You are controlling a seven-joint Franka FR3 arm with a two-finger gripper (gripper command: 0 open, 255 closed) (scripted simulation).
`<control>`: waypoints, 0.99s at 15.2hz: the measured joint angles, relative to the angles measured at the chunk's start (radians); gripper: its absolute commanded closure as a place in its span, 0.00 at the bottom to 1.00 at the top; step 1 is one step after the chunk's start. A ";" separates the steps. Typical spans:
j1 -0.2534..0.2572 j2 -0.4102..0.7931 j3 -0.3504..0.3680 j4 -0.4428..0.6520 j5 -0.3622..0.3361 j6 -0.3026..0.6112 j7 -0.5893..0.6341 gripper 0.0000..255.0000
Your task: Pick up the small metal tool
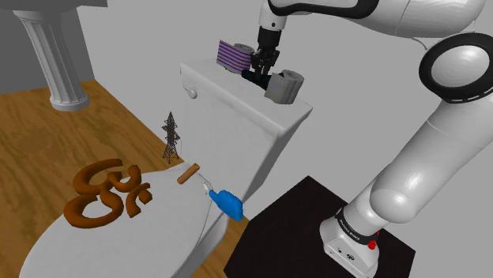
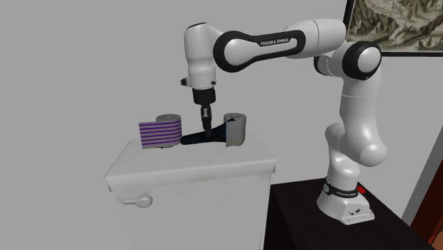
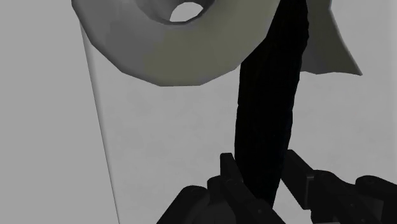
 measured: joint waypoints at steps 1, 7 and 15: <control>0.000 0.000 0.000 0.000 0.000 0.000 0.000 1.00; 0.000 0.002 0.000 0.030 0.000 -0.029 -0.002 1.00; 0.002 0.026 0.001 0.167 -0.002 -0.142 -0.008 1.00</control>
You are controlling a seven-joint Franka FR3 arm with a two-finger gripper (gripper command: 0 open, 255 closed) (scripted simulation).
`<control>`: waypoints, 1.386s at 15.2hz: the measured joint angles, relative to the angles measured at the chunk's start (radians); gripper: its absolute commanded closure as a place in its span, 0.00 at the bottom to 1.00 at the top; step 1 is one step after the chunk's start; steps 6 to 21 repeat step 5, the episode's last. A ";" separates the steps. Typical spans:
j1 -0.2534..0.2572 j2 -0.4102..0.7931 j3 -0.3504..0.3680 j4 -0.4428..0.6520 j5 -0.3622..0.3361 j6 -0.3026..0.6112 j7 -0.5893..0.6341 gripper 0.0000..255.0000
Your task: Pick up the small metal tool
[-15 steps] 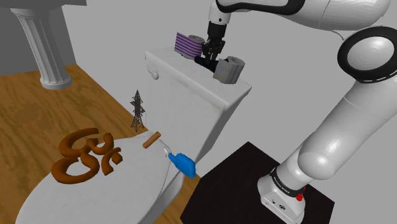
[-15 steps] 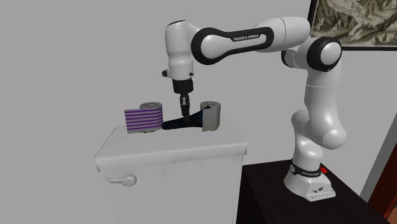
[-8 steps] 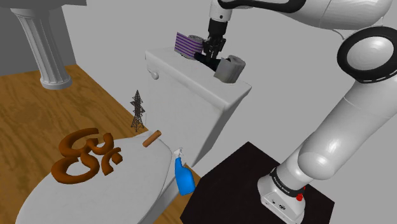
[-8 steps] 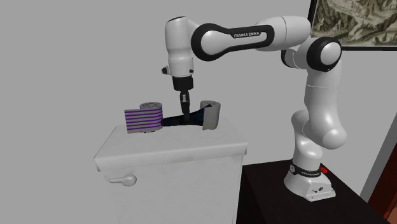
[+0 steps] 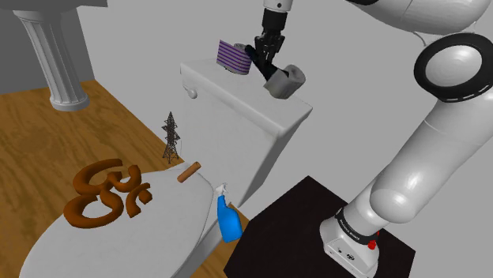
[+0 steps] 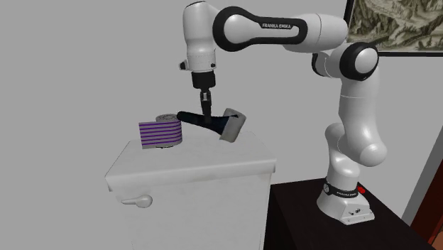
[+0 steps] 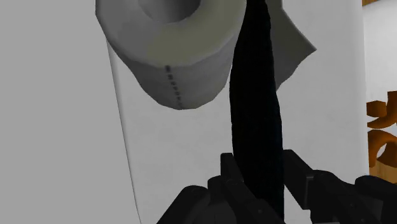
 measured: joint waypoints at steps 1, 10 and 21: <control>0.001 0.003 0.000 0.018 0.000 -0.015 0.000 1.00; 0.003 0.021 0.002 0.093 -0.002 -0.071 -0.001 1.00; 0.003 0.021 0.002 0.093 -0.002 -0.071 -0.001 1.00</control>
